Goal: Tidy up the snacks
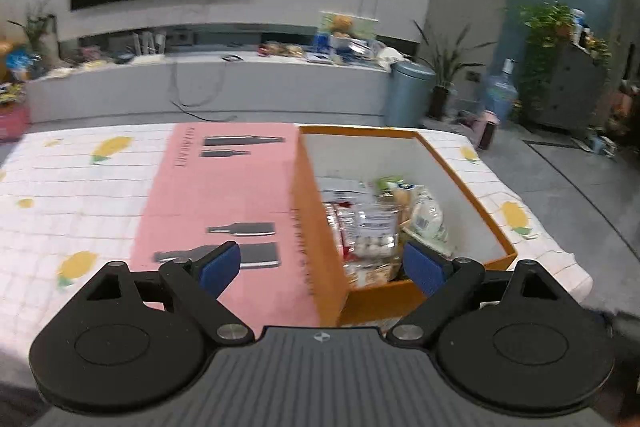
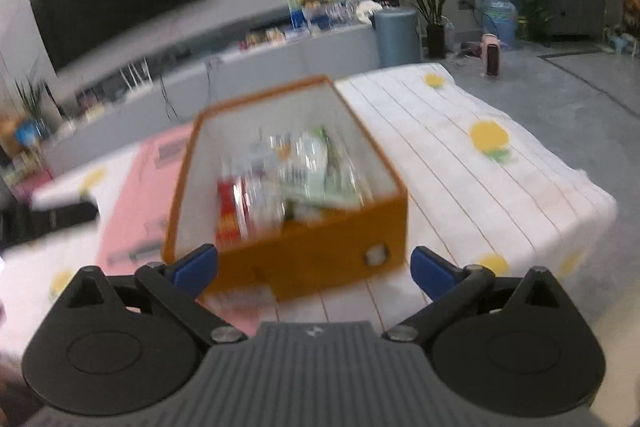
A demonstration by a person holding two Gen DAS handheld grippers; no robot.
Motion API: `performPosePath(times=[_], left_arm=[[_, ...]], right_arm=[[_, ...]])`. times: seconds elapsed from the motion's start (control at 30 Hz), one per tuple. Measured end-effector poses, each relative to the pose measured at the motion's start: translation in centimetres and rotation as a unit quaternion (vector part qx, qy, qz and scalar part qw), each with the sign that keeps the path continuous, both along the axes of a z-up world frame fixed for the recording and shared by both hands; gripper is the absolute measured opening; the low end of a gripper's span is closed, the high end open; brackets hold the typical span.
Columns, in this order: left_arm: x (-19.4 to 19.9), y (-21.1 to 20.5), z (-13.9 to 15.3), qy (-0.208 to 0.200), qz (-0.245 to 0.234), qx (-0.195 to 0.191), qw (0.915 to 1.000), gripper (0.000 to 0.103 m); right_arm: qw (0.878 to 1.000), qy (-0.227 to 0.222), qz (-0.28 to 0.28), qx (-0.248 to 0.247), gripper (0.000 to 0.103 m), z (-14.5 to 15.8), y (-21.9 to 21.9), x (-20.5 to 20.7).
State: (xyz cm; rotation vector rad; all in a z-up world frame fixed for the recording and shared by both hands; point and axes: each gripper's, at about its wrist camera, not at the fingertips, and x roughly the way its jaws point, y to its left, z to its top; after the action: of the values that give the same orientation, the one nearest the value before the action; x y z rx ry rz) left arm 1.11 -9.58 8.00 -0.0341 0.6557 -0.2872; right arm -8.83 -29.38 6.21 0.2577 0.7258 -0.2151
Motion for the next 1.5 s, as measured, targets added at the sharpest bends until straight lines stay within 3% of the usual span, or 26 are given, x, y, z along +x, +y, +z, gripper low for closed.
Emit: performPosePath(times=[0.13, 0.37, 0.57, 1.5], left_arm=[[-1.8, 0.4, 0.2, 0.012, -0.001, -0.015, 0.9998, 0.103], [-5.0, -0.8, 0.1, -0.007, -0.004, 0.046, 0.9989, 0.103], [-6.2, -1.5, -0.3, -0.008, -0.015, 0.057, 0.9983, 0.103], [-7.7, -1.7, -0.6, 0.003, -0.008, 0.057, 0.9983, 0.103]], right_arm=[[0.999, 0.025, 0.007, -0.021, 0.100, -0.1, 2.0, -2.2], [0.999, 0.010, 0.012, -0.042, 0.100, 1.2, 3.1, -4.2], [0.999, -0.002, 0.005, -0.041, 0.100, 1.8, 3.1, -4.8], [0.998, 0.007, 0.006, -0.068, 0.100, 1.7, 4.2, -5.2]])
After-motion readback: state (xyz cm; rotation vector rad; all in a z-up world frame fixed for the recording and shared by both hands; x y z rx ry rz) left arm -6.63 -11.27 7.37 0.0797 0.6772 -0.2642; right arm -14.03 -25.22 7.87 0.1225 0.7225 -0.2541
